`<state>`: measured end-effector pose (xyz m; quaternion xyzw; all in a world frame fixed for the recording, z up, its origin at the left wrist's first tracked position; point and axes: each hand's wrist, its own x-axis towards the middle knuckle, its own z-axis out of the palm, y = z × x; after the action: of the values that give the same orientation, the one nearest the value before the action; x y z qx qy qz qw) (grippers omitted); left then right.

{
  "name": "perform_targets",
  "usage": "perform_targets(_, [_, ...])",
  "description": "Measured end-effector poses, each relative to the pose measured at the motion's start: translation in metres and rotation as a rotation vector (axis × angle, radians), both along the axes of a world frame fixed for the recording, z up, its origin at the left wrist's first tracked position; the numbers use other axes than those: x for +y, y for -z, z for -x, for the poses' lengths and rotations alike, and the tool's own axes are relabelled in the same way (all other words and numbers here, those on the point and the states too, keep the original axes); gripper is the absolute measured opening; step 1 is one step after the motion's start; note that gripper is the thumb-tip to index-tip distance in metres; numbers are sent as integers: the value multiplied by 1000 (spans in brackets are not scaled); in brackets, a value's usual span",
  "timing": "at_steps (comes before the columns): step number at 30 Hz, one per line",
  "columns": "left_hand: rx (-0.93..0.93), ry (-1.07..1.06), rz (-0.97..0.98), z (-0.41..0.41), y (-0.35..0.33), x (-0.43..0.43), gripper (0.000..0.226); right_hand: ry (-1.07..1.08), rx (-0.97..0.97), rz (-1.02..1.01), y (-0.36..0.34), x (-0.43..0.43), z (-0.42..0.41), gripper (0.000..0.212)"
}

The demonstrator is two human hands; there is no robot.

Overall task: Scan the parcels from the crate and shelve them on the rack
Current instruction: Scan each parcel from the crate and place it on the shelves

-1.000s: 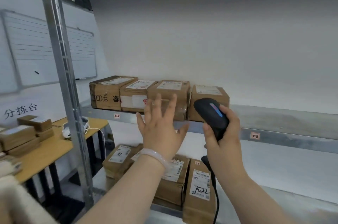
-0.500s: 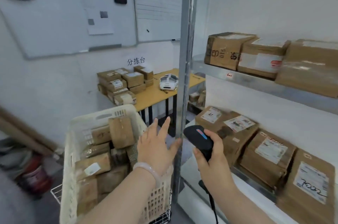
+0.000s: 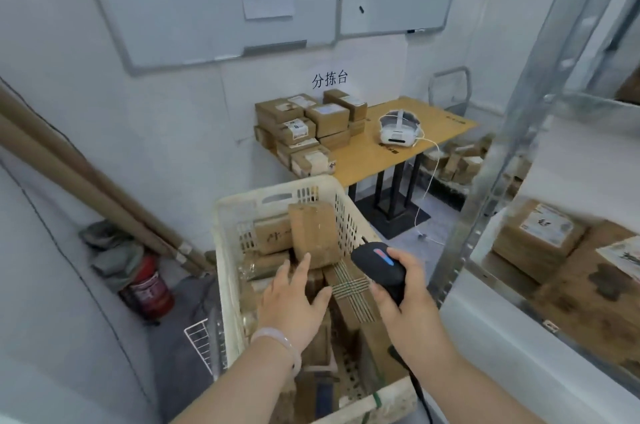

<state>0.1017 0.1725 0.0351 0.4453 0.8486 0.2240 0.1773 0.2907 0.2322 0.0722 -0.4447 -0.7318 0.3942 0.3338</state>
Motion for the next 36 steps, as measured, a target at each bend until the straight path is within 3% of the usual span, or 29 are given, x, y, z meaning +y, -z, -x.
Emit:
perform_targets(10, [-271,-215,38,84,52,12,62,-13,-200,126,50,33,89,49])
perform_targets(18, [-342,-332,210,112,81,42,65,-157,-265,277,106,83,146,47])
perform_targets(26, [-377,-392,508,128,94,74,71,-234,-336,387,152,123,185,48])
perform_targets(36, [-336,-364,609,142,101,89,64,-225,-331,505,183,136,189,50])
